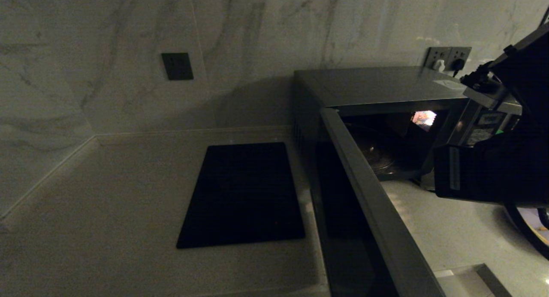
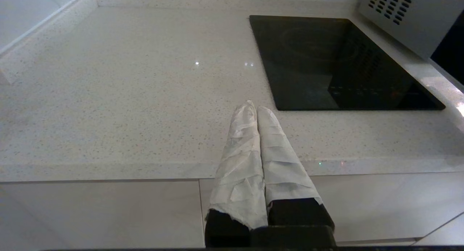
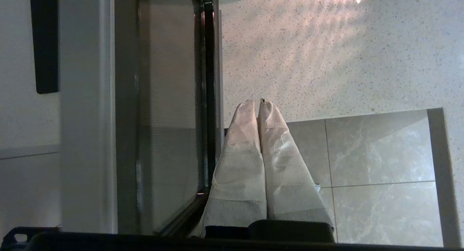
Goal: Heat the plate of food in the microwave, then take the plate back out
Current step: Open the microwave oven, then put the plate in the microwave oven
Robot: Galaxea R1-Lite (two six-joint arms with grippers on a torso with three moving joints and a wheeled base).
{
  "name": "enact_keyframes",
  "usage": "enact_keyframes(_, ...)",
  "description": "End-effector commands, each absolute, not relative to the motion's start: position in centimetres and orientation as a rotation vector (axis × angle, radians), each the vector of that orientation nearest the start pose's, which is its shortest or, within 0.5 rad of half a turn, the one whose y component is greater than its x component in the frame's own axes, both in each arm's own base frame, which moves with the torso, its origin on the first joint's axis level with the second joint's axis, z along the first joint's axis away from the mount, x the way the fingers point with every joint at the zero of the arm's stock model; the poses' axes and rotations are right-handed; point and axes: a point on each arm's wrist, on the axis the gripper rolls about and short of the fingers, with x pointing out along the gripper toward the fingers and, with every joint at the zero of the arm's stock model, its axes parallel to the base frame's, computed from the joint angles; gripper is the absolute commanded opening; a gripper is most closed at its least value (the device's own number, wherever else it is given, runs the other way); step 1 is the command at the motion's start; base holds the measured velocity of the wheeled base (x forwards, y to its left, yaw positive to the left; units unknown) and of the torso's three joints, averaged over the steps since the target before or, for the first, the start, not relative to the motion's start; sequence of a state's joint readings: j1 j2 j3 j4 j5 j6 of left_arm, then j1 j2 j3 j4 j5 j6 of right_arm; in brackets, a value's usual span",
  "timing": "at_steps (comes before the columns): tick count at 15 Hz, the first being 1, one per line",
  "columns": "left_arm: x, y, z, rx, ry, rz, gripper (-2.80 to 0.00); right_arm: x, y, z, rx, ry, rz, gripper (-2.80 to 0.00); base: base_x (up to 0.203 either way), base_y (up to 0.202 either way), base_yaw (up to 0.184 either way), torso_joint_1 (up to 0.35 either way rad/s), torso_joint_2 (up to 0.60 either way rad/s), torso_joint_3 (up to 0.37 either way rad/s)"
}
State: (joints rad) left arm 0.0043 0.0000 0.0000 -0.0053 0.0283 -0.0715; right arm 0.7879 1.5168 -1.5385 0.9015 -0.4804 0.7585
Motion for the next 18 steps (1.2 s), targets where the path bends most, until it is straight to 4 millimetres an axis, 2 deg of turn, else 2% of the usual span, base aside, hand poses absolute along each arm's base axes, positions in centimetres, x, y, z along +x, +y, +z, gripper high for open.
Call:
enact_keyframes(1, -2.3, 0.1, 7.6, -0.072, -0.006, 0.034, -2.80, 16.8, 14.7, 29.9, 0.188, 0.758, -0.048, -2.80, 0.000, 0.000, 0.000, 0.000, 0.00, 0.000)
enact_keyframes(3, -2.3, 0.1, 7.6, -0.072, -0.006, 0.034, -2.80, 18.0, 13.1, 29.7, 0.175, 0.745, -0.180, -2.80, 0.000, 0.000, 0.000, 0.000, 0.00, 0.000)
enact_keyframes(6, -2.3, 0.1, 7.6, -0.072, -0.006, 0.034, -2.80, 19.5, 8.8, 30.5, 0.224, 0.733, -0.395, -2.80, 0.000, 0.000, 0.000, 0.000, 0.00, 0.000)
enact_keyframes(8, -2.3, 0.1, 7.6, -0.072, -0.006, 0.034, -2.80, 20.5, 4.9, 30.5, 0.288, 0.721, -0.572, -2.80, 0.000, 0.000, 0.000, 0.000, 0.00, 0.000)
enact_keyframes(12, -2.3, 0.1, 7.6, -0.072, -0.006, 0.035, -2.80, 21.3, -4.4, 30.2, 0.519, 0.672, -0.904, -2.80, 0.000, 0.000, 0.000, 0.000, 0.00, 0.000)
enact_keyframes(13, -2.3, 0.1, 7.6, -0.072, -0.006, 0.034, -2.80, 21.5, -6.7, 29.7, 0.584, 0.668, -0.962, 0.00, 0.000, 0.000, 0.000, 0.000, 0.00, 0.000)
enact_keyframes(16, -2.3, 0.1, 7.6, -0.072, -0.006, 0.034, -2.80, 21.8, -12.5, 27.1, 0.819, 0.694, -0.984, 0.00, 0.000, 0.000, 0.000, 0.000, 0.00, 0.000)
enact_keyframes(18, -2.3, 0.1, 7.6, -0.072, -0.006, 0.034, -2.80, 22.5, -15.7, 24.9, 0.949, 0.750, -0.972, 0.00, 0.000, 0.000, 0.000, 0.000, 0.00, 0.000)
